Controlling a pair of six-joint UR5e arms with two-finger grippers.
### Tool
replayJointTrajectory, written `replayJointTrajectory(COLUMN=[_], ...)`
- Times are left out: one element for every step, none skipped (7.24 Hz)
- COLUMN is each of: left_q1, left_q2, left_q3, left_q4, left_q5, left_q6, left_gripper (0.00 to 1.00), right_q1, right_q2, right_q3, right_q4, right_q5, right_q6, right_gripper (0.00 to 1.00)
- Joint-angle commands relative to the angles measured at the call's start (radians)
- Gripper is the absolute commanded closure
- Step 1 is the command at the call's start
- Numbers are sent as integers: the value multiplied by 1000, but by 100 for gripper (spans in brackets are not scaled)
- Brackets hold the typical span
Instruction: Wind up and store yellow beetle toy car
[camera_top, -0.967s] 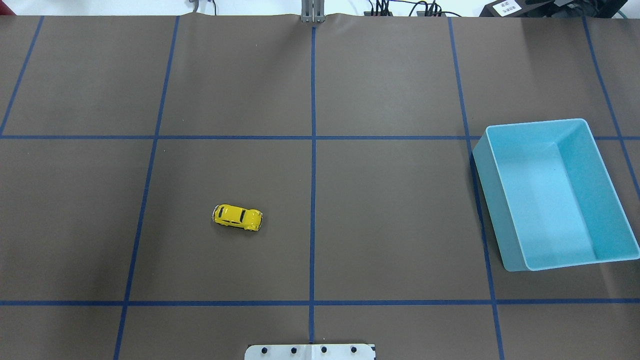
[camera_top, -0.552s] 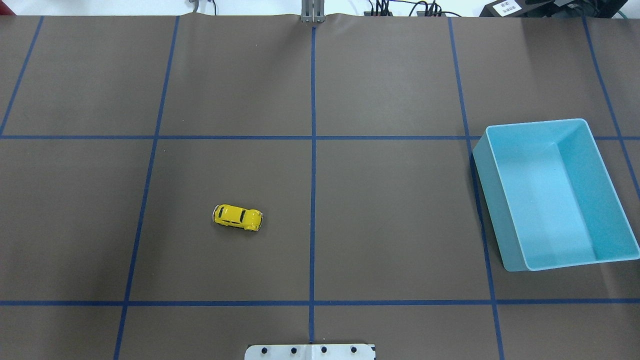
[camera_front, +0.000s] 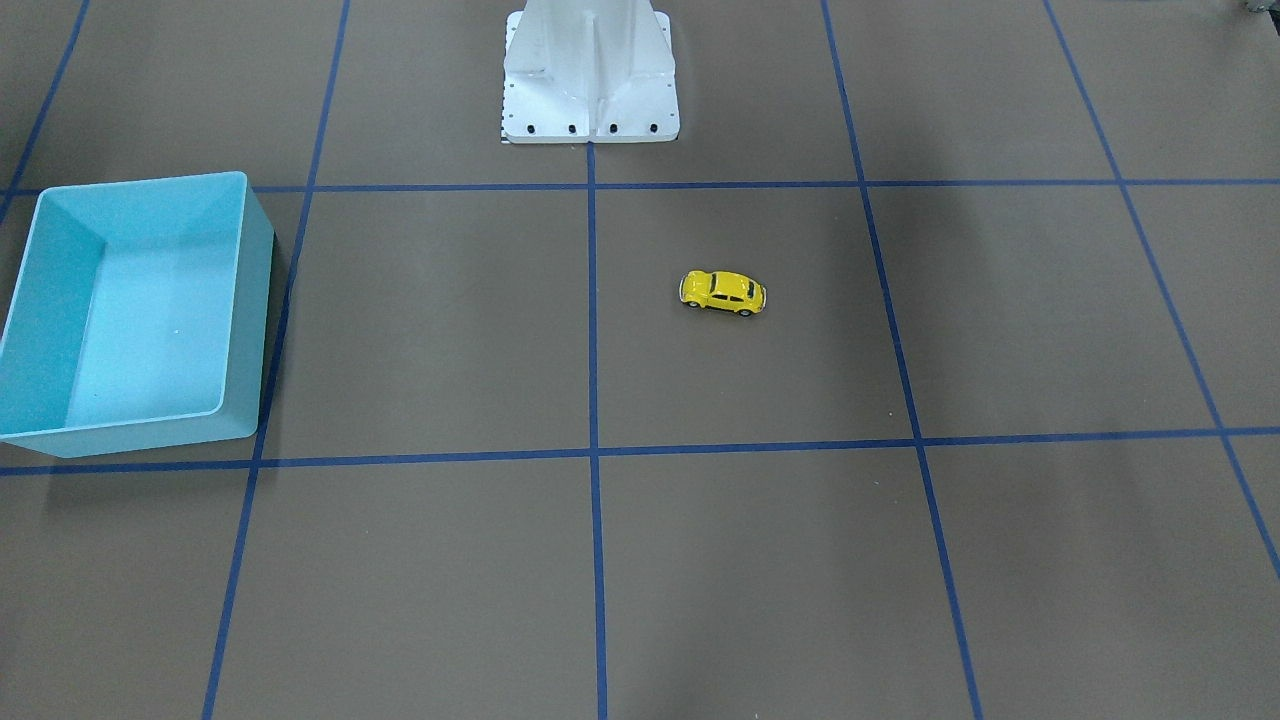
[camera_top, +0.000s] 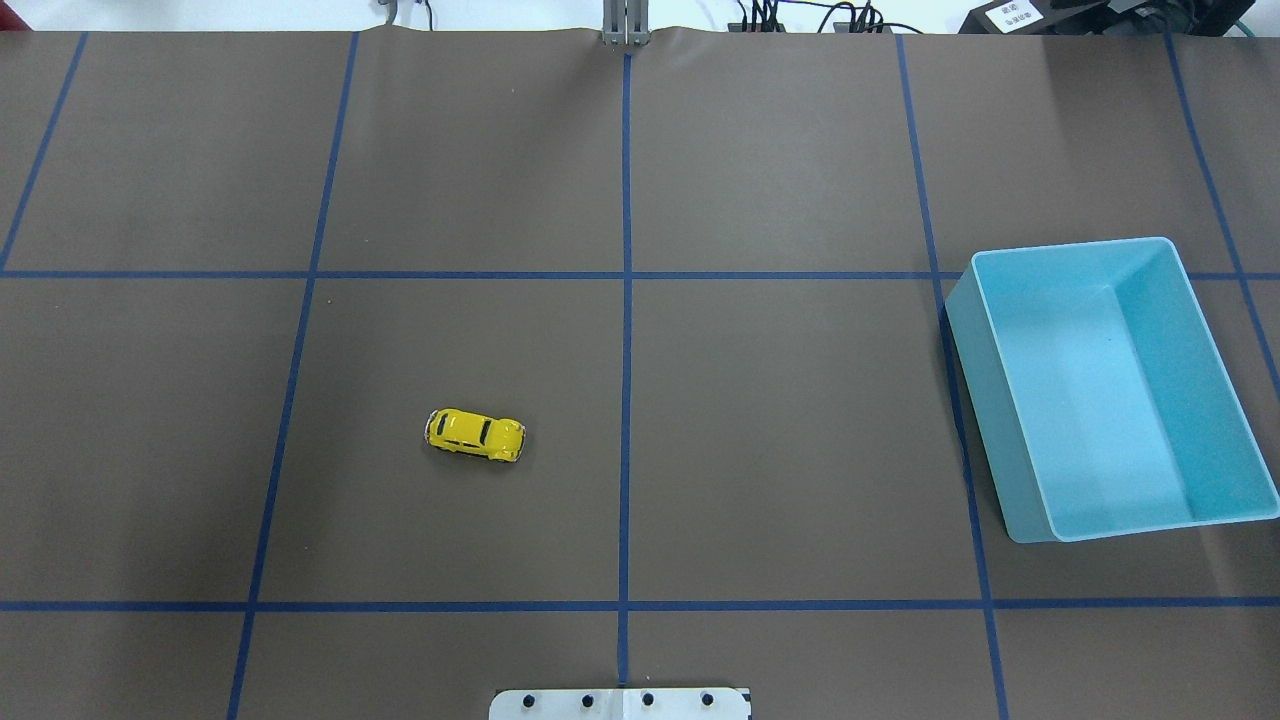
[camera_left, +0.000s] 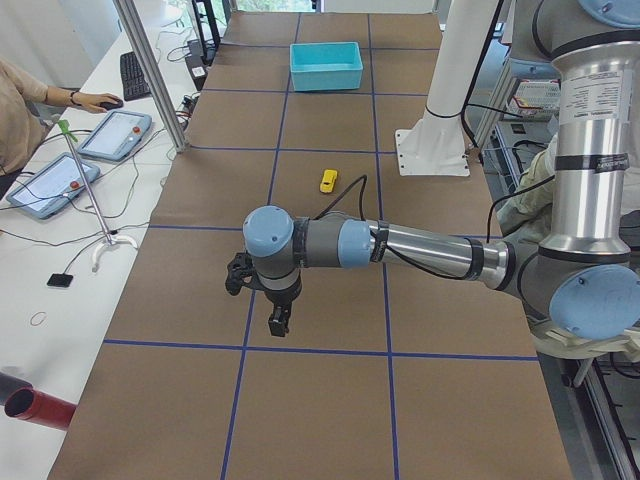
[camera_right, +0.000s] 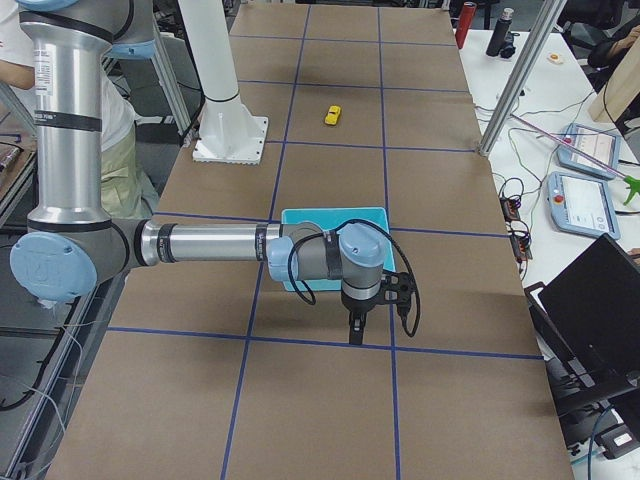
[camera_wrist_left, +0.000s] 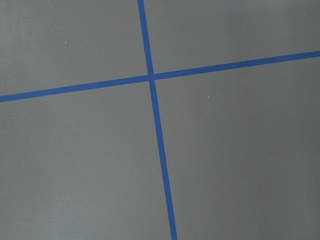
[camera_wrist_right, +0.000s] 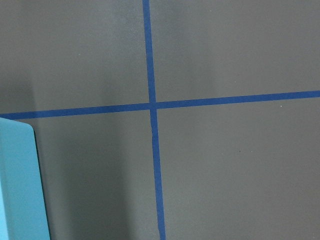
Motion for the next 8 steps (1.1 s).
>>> replayJointTrajectory(left_q1=[-7,25,58,60,66,139,225,278], left_q2=[24,13,10,6,-23,-27,-71,-138], left_q3=[-39,-29,-24,-46,-75,-127,-158,-165], left_q4=[0,-3,-4,-4,2,5,5,8], left_q5=[0,2,-6,-9,-9,-8,-1,0], left_q6=[3,0,-3,2,2,-1,-3,-4], left_gripper=[0,0,0,0,0,0,0,0], right_q1=[0,0,0,0,0,0,0,0], right_q2=[-8,-10,-10,-13,-14,-14,-14,-14], right_q3=[2,1,1,1,1,1,-1,-1], right_q4=[2,2,2,2,3,5,6,6], right_q5=[6,7,6,6,4,3,0,0], right_q6=[0,0,-2,-2,-3,-3,-3,-5], right_gripper=[0,0,0,0,0,0,0,0])
